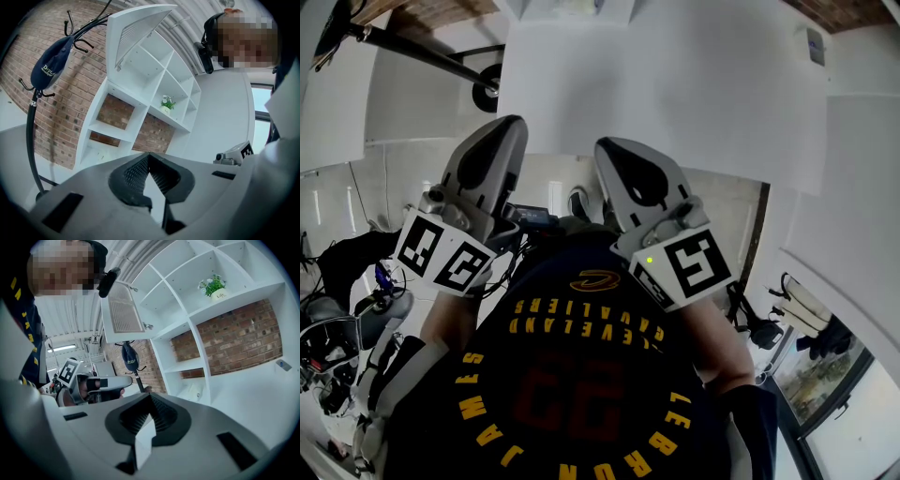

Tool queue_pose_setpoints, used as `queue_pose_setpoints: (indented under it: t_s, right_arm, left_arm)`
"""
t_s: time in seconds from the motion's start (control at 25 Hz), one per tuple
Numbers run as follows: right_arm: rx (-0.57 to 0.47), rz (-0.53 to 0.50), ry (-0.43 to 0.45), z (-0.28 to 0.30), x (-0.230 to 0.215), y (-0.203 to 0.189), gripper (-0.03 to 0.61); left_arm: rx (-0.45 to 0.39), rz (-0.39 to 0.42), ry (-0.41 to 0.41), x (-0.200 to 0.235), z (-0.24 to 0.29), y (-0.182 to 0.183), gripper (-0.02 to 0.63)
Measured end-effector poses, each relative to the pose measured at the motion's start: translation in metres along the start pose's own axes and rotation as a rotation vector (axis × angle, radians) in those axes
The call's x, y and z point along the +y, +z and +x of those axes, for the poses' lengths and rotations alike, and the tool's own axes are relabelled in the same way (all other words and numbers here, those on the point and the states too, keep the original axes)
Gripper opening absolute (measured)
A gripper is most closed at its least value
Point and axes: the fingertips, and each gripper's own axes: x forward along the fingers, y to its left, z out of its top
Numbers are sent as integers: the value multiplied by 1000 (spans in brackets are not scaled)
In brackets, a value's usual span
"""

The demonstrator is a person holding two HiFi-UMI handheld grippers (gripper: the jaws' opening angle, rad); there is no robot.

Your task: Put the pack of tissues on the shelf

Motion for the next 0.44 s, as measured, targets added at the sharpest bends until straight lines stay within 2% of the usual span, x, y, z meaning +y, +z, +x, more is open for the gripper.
queue_pose_setpoints:
  t_s: [0.44]
  right_arm:
    - [7, 11, -1, 4, -26, 0, -3]
  left_arm:
    - [36, -2, 11, 8, 29, -14, 3]
